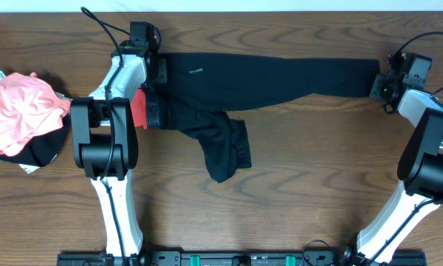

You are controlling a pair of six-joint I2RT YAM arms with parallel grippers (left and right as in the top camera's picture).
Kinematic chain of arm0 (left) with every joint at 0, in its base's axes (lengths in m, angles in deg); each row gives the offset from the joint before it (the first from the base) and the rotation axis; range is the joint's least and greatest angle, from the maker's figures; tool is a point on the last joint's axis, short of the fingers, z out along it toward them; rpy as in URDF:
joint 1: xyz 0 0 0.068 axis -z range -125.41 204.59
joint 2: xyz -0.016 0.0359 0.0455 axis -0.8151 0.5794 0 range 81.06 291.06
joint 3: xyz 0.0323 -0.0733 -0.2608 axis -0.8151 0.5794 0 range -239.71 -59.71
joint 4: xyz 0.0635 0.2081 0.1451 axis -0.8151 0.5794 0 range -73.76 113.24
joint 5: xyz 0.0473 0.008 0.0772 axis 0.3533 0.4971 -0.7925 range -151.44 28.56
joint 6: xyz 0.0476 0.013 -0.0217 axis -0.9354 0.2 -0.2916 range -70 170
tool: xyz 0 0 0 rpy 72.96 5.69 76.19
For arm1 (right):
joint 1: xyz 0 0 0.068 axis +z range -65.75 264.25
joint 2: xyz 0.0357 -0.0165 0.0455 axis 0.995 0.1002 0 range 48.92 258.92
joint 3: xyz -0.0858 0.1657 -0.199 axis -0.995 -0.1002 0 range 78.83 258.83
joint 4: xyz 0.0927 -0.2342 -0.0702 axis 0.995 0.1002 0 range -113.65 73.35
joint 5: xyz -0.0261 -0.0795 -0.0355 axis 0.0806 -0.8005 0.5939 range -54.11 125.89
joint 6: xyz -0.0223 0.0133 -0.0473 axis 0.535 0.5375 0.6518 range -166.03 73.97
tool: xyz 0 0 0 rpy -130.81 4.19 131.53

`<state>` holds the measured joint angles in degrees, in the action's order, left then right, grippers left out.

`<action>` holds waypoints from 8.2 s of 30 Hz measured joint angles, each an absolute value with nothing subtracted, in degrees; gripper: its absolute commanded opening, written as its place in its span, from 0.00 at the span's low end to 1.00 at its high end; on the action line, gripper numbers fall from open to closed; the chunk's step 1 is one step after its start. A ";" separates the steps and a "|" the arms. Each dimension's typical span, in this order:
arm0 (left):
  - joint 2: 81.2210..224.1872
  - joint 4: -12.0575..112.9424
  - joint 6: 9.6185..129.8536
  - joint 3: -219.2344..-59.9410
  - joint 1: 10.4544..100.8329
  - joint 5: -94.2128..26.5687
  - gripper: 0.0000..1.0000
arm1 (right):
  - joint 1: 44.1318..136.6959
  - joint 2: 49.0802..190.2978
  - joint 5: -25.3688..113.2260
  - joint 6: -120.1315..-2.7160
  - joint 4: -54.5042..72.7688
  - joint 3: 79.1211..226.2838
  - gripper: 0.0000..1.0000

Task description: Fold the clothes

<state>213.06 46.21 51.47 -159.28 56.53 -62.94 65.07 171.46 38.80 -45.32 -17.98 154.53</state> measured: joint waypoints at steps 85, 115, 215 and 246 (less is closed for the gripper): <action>192.63 71.22 51.98 -141.58 55.81 -58.37 0.80 | 114.16 151.61 60.97 -59.19 4.31 133.57 0.50; 192.63 70.85 51.98 -141.58 55.81 -58.37 0.80 | 94.99 136.22 45.62 -61.27 14.41 133.50 0.01; 180.19 69.60 54.73 -136.27 53.32 -45.21 0.53 | 57.49 131.28 31.61 -57.80 14.08 133.50 0.02; 191.80 63.52 54.91 -134.76 55.87 -31.37 0.06 | 57.49 131.31 32.14 -57.82 14.10 133.50 0.02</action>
